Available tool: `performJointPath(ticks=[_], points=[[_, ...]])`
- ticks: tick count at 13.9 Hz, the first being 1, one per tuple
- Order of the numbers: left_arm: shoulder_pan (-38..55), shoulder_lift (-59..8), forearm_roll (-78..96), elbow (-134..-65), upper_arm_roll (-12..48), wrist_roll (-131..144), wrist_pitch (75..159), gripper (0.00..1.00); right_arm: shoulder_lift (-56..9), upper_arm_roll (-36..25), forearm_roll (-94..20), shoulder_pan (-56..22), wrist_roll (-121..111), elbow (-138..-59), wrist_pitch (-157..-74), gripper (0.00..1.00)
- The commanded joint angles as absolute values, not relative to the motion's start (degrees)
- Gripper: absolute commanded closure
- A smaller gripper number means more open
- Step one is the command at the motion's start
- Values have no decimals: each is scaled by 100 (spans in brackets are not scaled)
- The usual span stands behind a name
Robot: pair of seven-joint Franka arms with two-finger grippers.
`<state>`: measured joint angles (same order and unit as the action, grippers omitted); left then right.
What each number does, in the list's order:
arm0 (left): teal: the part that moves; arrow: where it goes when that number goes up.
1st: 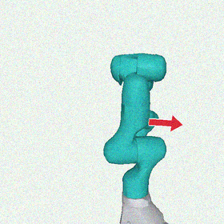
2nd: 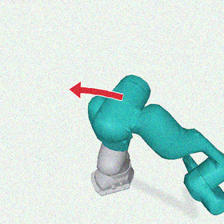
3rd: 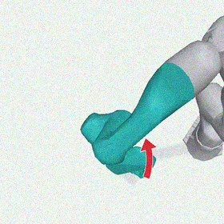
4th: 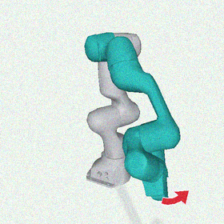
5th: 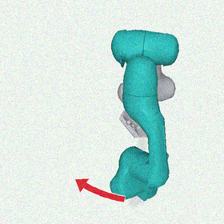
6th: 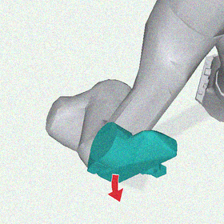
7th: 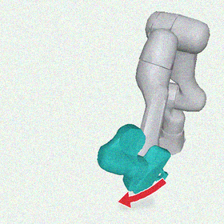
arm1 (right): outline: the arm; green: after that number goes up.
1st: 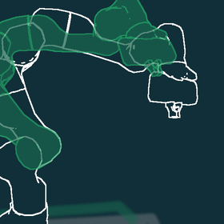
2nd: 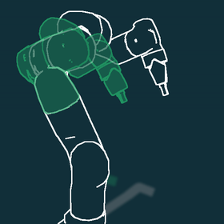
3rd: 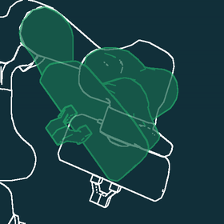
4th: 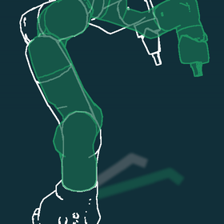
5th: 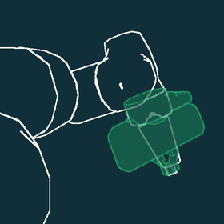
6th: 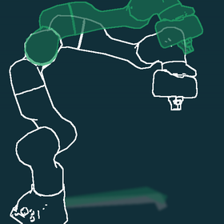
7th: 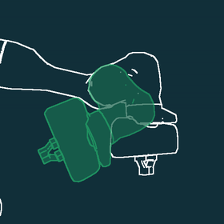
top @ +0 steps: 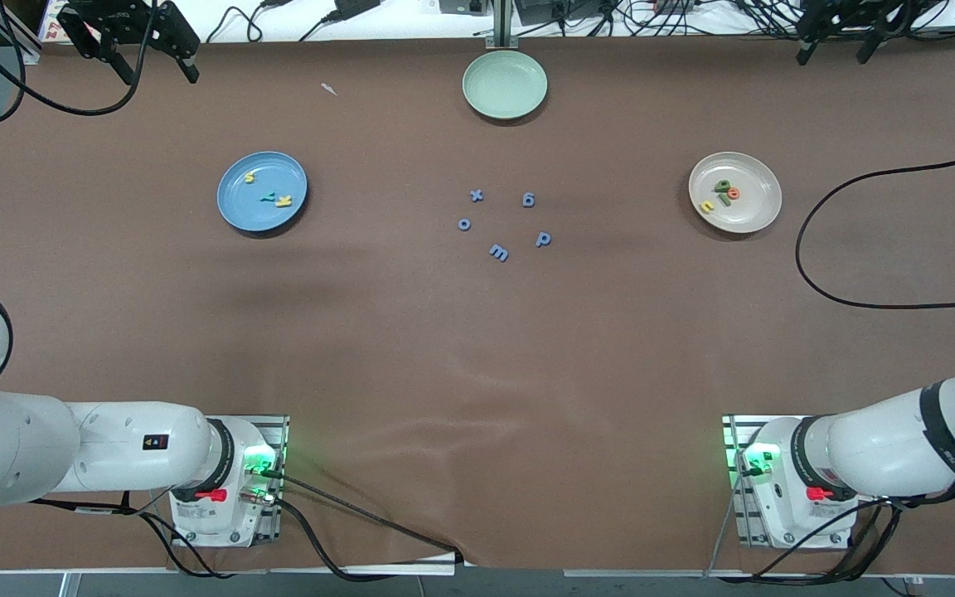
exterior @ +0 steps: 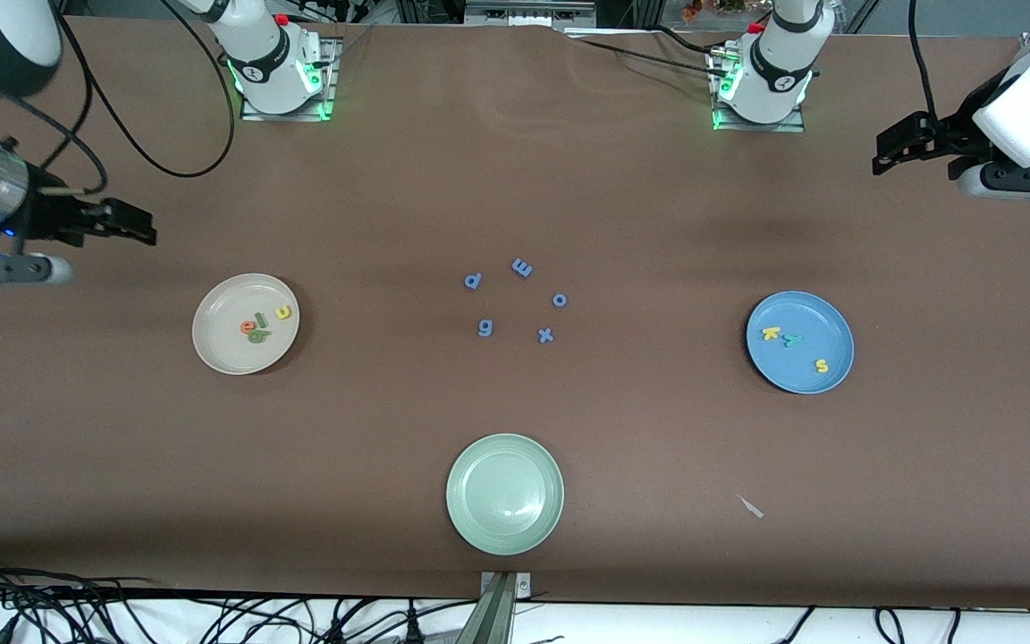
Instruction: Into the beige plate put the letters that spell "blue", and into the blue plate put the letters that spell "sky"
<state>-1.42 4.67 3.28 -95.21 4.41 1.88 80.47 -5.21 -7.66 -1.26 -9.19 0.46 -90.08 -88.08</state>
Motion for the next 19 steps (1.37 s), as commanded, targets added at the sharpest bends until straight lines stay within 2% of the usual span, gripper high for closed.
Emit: performJointPath(ticks=[1,7,19], points=[[-167,360,141,-9308,431,220,7928,0,-97,-449,-44,-389,-35,-9299,-8938,0],[-167,316,123,-9299,413,167,8006,0,-88,-352,-53,149,52,-9308,-8965,0],[-176,168,123,-9124,404,167,8016,0,-105,-290,-70,193,70,-9378,-9149,0]])
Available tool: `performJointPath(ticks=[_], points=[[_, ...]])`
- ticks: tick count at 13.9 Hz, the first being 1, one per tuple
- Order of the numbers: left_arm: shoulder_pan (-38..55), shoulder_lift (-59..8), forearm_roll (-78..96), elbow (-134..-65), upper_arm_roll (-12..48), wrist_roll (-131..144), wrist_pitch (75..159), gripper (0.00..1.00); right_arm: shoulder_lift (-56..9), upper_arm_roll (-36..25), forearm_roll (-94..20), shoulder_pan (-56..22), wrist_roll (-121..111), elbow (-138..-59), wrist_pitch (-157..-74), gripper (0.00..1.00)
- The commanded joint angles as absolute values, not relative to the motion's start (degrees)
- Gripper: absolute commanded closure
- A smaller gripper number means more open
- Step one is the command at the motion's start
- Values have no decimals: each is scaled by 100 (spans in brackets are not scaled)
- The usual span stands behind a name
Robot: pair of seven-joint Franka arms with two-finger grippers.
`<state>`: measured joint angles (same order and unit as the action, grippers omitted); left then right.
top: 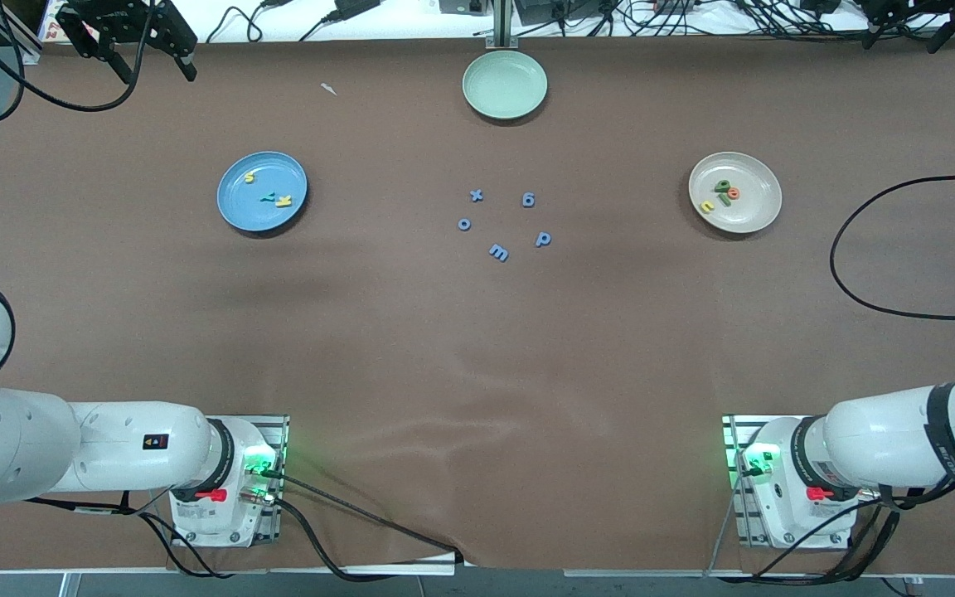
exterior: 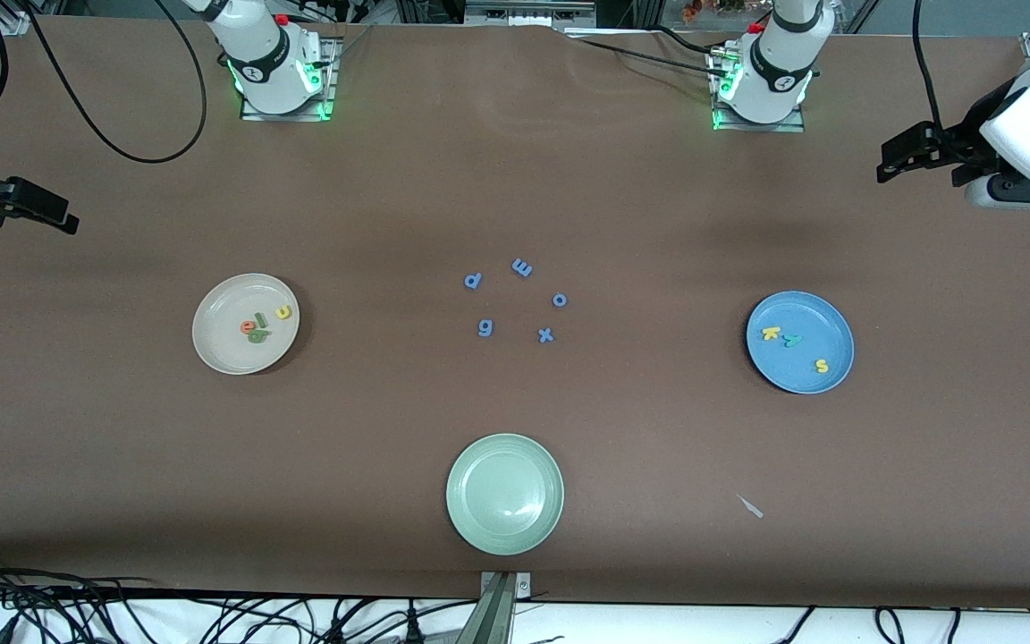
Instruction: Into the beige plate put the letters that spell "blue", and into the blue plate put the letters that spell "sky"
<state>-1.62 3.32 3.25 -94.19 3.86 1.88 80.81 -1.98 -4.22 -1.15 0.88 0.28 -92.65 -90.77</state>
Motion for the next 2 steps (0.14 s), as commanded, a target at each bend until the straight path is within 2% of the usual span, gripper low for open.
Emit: performJointPath(ticks=[1,2], points=[[-176,158,123,-9114,404,167,8007,0,-105,-290,-79,202,70,-9378,-9149,0],[-176,158,123,-9114,404,167,8007,0,-114,-290,-88,211,79,-9378,-9158,0]])
